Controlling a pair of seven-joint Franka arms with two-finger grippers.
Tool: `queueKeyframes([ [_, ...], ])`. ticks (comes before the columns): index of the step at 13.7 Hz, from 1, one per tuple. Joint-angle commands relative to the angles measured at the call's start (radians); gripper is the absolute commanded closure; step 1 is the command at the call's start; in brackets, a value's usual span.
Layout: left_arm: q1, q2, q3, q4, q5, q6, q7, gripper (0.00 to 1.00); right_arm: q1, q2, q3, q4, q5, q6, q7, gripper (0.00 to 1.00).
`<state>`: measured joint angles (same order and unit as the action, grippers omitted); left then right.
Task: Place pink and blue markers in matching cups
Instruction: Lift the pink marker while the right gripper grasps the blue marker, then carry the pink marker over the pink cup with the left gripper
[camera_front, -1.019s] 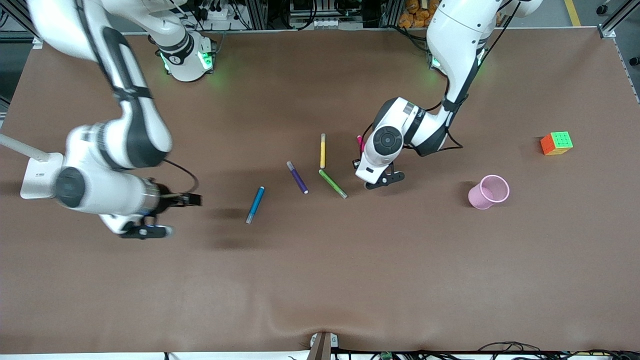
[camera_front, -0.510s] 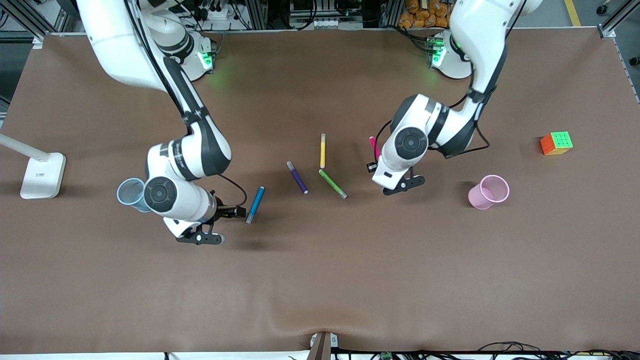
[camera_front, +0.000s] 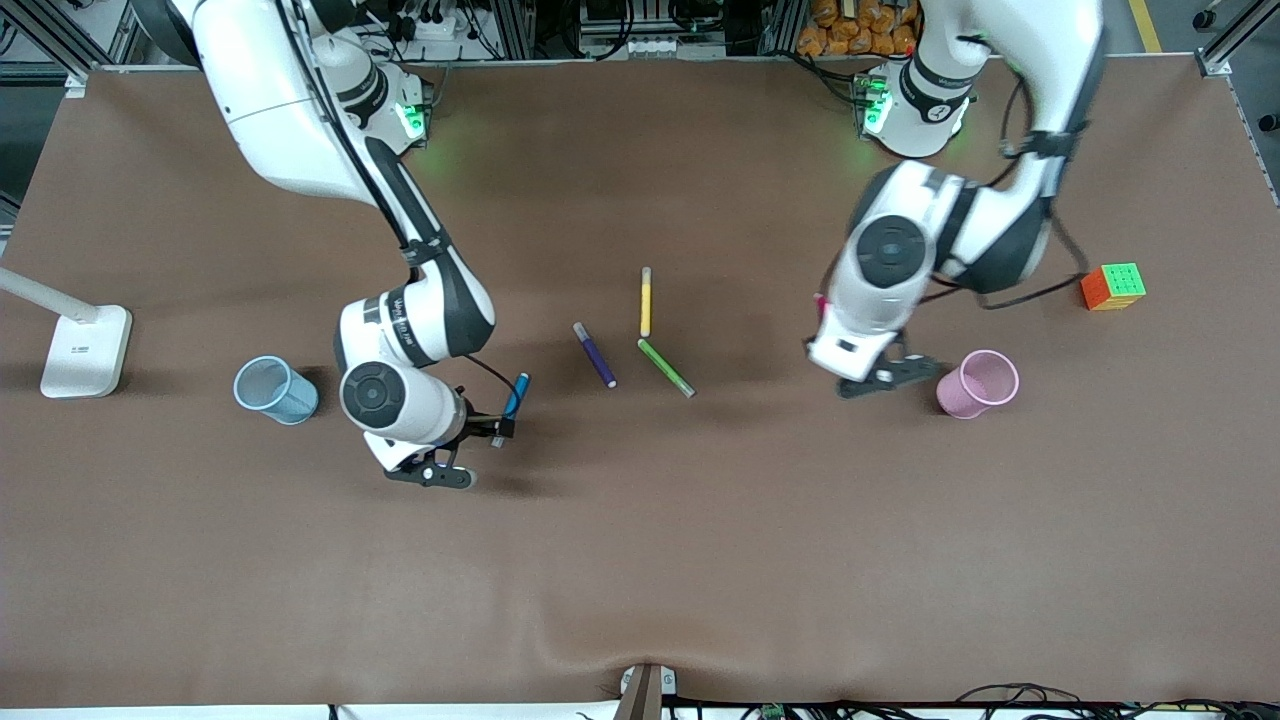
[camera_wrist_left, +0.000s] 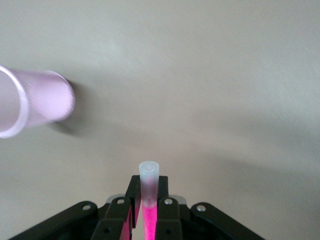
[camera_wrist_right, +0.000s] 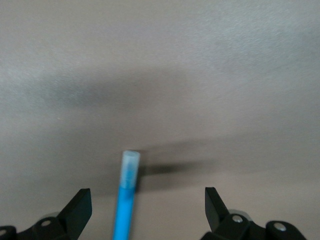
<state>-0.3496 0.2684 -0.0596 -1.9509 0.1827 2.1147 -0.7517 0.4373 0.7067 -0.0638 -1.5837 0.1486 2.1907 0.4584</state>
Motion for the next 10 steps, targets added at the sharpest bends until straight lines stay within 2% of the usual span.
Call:
queueKeyframes([
  [1,0.072,-0.049,-0.009,-0.029,0.031,0.017,0.061,1.0,0.047,0.039,-0.011,0.019,-0.029,0.035,0.092,0.0],
  [3,0.144,-0.063,-0.014,-0.031,0.087,0.059,0.123,1.0,0.051,0.054,-0.011,0.021,-0.04,0.044,0.118,0.0],
  [6,0.199,-0.078,-0.016,-0.032,0.277,0.125,0.143,1.0,0.047,0.068,-0.013,0.019,-0.05,0.083,0.118,0.0],
  [8,0.227,-0.084,-0.016,-0.069,0.308,0.192,0.159,1.0,0.049,0.066,-0.013,0.019,-0.058,0.083,0.118,0.0],
  [10,0.259,-0.098,-0.014,-0.162,0.374,0.342,0.163,1.0,0.043,0.068,-0.013,0.017,-0.064,0.084,0.118,0.28],
])
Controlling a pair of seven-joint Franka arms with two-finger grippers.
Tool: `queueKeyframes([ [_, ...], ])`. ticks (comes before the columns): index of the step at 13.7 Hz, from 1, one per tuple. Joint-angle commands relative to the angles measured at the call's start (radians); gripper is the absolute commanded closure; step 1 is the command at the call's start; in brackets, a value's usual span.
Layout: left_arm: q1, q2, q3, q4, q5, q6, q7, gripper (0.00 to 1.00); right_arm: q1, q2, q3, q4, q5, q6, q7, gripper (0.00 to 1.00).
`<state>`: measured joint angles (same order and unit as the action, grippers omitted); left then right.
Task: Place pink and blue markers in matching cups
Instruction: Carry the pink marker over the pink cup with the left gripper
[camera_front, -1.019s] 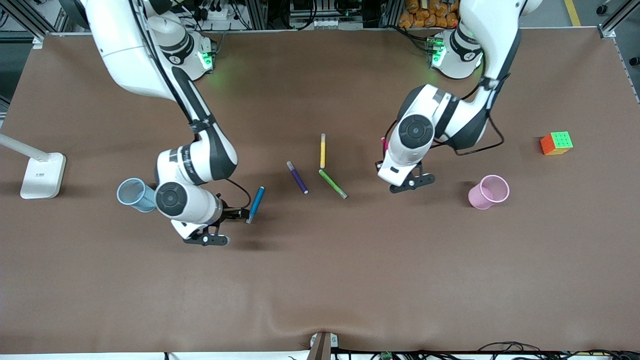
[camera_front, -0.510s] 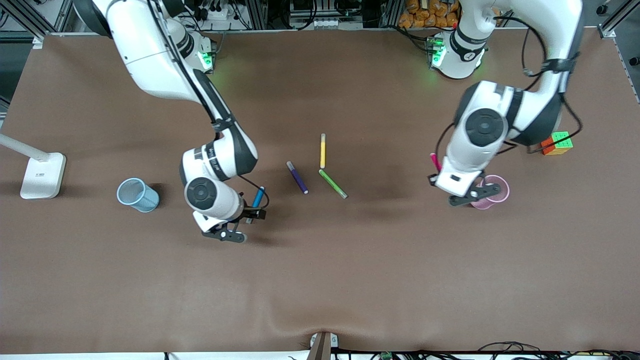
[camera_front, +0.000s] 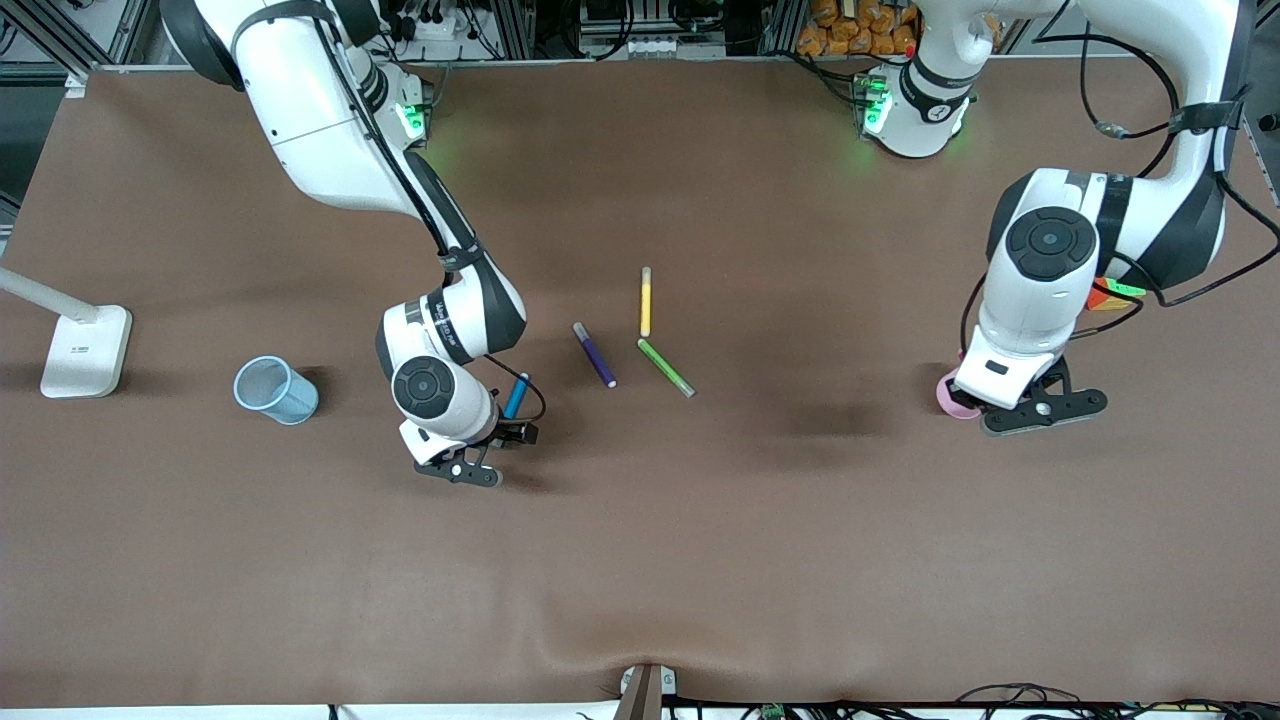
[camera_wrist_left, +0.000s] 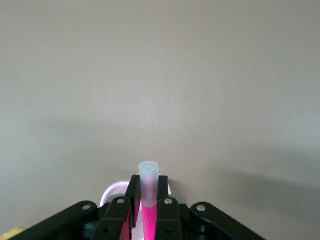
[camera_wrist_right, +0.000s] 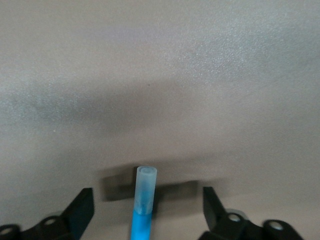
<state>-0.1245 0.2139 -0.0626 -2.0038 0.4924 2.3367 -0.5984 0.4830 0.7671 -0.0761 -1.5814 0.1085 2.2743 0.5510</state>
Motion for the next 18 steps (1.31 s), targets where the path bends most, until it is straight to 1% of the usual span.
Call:
queueKeyframes([
  [1,0.066,-0.059,-0.011,-0.143,0.122,0.169,0.008,1.0,-0.004,0.008,-0.001,0.014,-0.024,0.004,0.026,0.45],
  [2,0.104,-0.07,-0.014,-0.176,0.171,0.217,0.008,1.0,-0.003,0.008,0.001,0.009,-0.024,0.013,0.026,0.74],
  [3,0.117,-0.074,-0.013,-0.187,0.193,0.23,0.009,1.0,-0.001,0.006,-0.001,0.009,-0.024,0.014,0.026,1.0],
  [5,0.135,-0.088,-0.013,-0.21,0.198,0.24,0.014,1.0,-0.004,0.006,-0.001,0.009,-0.024,0.016,0.026,1.0],
  [7,0.135,-0.08,-0.014,-0.233,0.198,0.289,-0.003,1.0,-0.004,0.003,-0.001,0.009,-0.026,0.016,0.024,1.0],
  [8,0.134,-0.08,-0.014,-0.236,0.198,0.294,-0.007,1.0,-0.004,-0.002,-0.002,0.009,-0.044,0.013,0.015,1.0],
  [10,0.134,-0.083,-0.014,-0.24,0.198,0.296,-0.014,1.0,-0.012,-0.026,-0.001,0.009,-0.127,-0.004,-0.035,1.0],
  [12,0.134,-0.074,-0.013,-0.24,0.198,0.309,-0.014,1.0,-0.027,-0.041,-0.002,0.012,-0.13,-0.036,-0.147,1.0],
  [15,0.135,-0.056,-0.013,-0.257,0.198,0.346,-0.041,1.0,-0.087,-0.071,0.002,0.011,-0.127,-0.042,-0.415,1.0],
  [18,0.14,-0.041,-0.013,-0.26,0.198,0.355,-0.044,1.0,-0.128,-0.121,0.006,0.006,-0.122,-0.074,-0.599,1.0],
])
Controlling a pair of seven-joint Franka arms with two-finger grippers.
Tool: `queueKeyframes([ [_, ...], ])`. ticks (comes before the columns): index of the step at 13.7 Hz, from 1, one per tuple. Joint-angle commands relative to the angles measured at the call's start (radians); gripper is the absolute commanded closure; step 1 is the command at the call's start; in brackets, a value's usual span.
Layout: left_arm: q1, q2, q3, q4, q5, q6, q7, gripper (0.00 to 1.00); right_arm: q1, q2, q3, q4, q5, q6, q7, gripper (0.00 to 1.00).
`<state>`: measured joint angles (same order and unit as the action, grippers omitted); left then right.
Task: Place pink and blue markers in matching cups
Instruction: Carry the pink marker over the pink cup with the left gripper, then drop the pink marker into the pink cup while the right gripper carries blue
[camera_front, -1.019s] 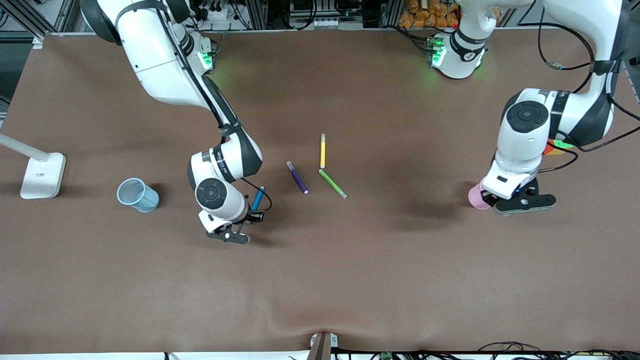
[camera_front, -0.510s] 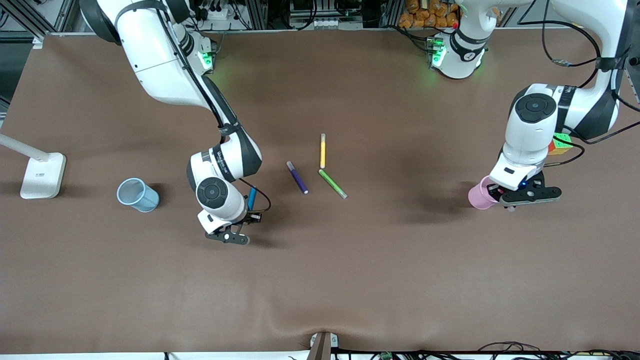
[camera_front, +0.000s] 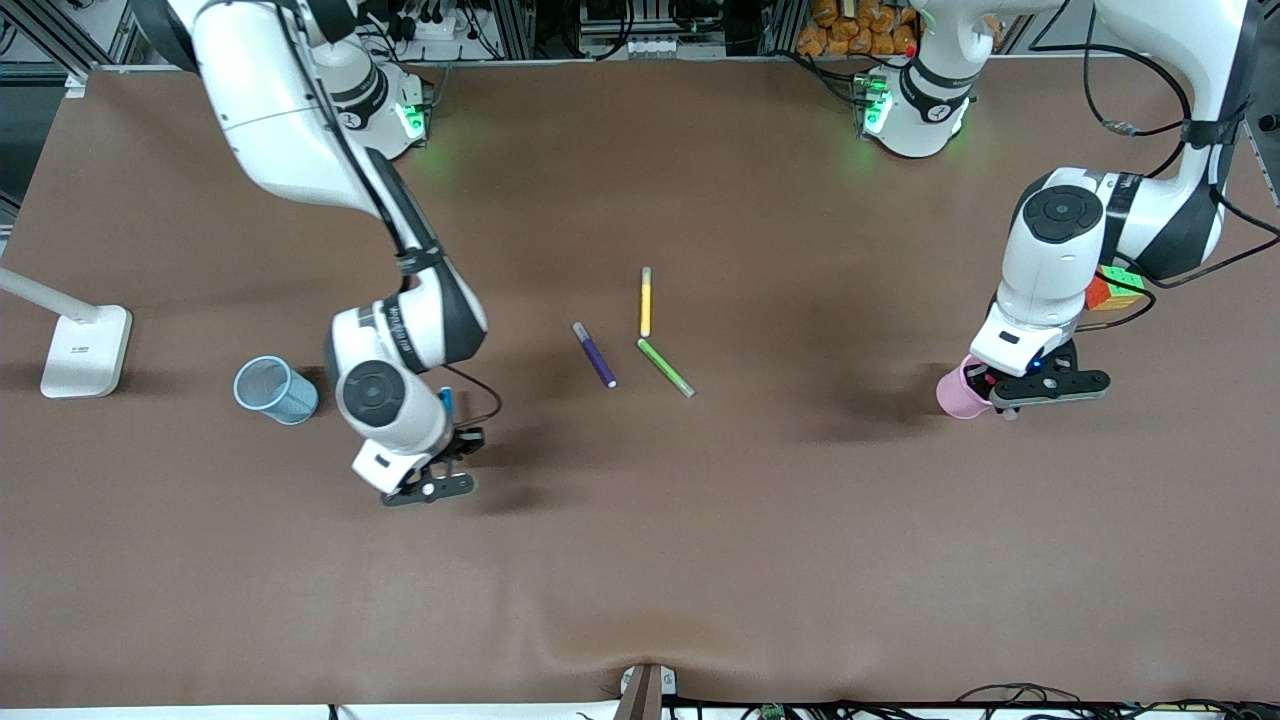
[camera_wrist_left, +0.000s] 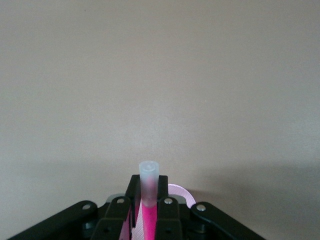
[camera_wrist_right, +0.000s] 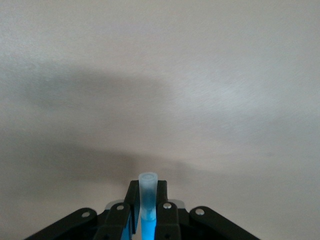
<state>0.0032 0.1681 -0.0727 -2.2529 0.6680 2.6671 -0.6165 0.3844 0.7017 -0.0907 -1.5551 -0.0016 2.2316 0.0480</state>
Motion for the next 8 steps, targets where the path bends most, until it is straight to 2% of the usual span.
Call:
queueKeyframes([
  [1,0.027,0.014,-0.002,-0.019,0.022,0.04,-0.029,1.0,-0.05,-0.082,0.022,-0.026,-0.006,-0.049,-0.185,1.0],
  [3,0.034,0.019,-0.001,-0.024,0.022,0.056,-0.028,1.0,-0.084,-0.151,0.022,-0.08,0.063,-0.059,-0.351,1.0],
  [4,0.032,0.019,-0.002,-0.022,0.022,0.056,-0.028,0.67,-0.111,-0.193,0.022,-0.139,0.115,-0.049,-0.434,1.0],
  [5,0.032,0.021,-0.002,-0.013,0.022,0.054,-0.026,0.22,-0.148,-0.247,0.022,-0.207,0.162,-0.038,-0.535,1.0],
  [6,0.032,0.025,-0.002,-0.002,0.022,0.053,-0.022,0.0,-0.194,-0.293,0.022,-0.261,0.204,-0.033,-0.63,1.0],
  [8,0.035,0.024,-0.002,0.024,0.022,0.051,-0.02,0.0,-0.28,-0.359,0.022,-0.337,0.265,-0.04,-0.811,1.0],
])
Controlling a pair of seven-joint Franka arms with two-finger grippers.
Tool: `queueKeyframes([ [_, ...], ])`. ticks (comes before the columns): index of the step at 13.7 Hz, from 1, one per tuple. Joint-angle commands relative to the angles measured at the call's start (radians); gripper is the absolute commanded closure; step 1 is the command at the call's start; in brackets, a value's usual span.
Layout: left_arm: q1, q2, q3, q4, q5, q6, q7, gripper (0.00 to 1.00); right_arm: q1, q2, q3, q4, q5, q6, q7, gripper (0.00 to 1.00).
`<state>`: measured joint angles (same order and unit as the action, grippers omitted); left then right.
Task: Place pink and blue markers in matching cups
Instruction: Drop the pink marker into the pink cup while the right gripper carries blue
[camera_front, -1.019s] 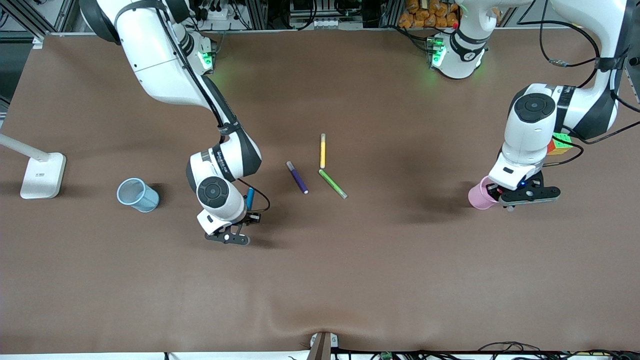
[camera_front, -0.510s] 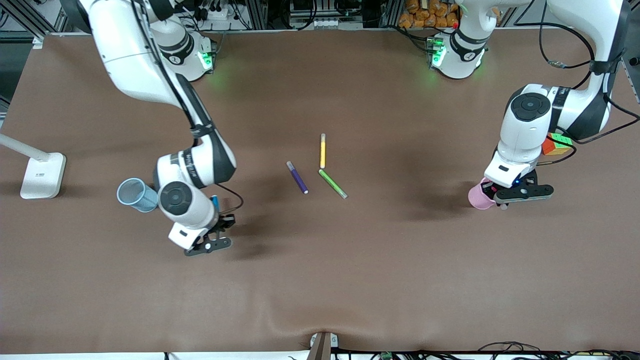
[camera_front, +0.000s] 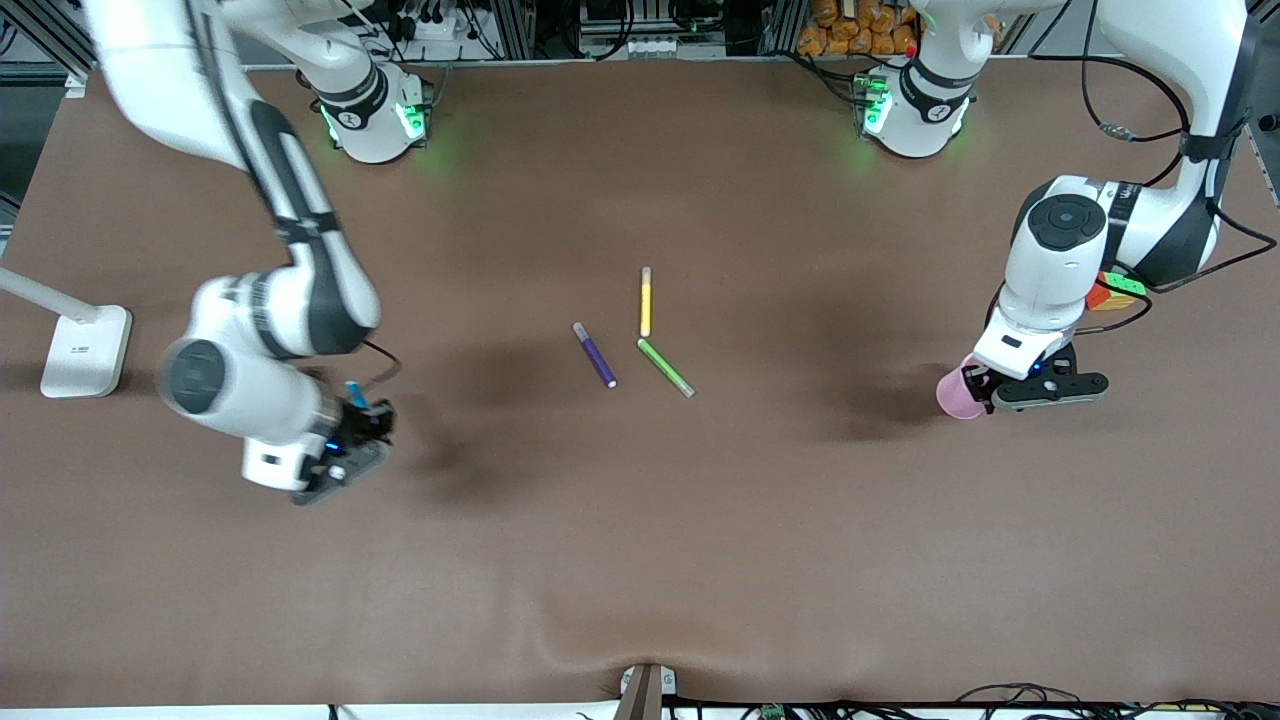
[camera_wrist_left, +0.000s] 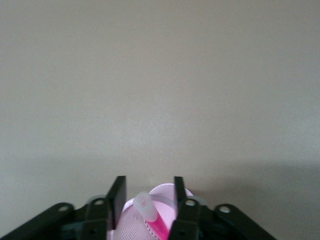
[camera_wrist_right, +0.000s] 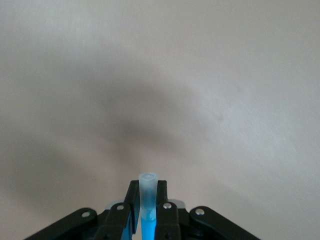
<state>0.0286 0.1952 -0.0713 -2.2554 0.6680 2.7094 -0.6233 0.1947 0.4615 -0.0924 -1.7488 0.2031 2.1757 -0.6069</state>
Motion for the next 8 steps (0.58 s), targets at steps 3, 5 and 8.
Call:
queueKeyframes([
  [3,0.002,-0.019,-0.007,0.056,0.019,-0.032,-0.012,0.0,-0.188,-0.184,0.023,-0.202,0.108,0.001,-0.368,1.0],
  [5,0.004,-0.022,-0.04,0.083,0.009,-0.084,-0.012,0.0,-0.247,-0.193,0.023,-0.198,0.219,-0.071,-0.558,1.0],
  [8,0.005,-0.043,-0.082,0.125,0.002,-0.169,-0.01,0.0,-0.276,-0.208,0.019,-0.181,0.406,-0.204,-0.779,1.0],
])
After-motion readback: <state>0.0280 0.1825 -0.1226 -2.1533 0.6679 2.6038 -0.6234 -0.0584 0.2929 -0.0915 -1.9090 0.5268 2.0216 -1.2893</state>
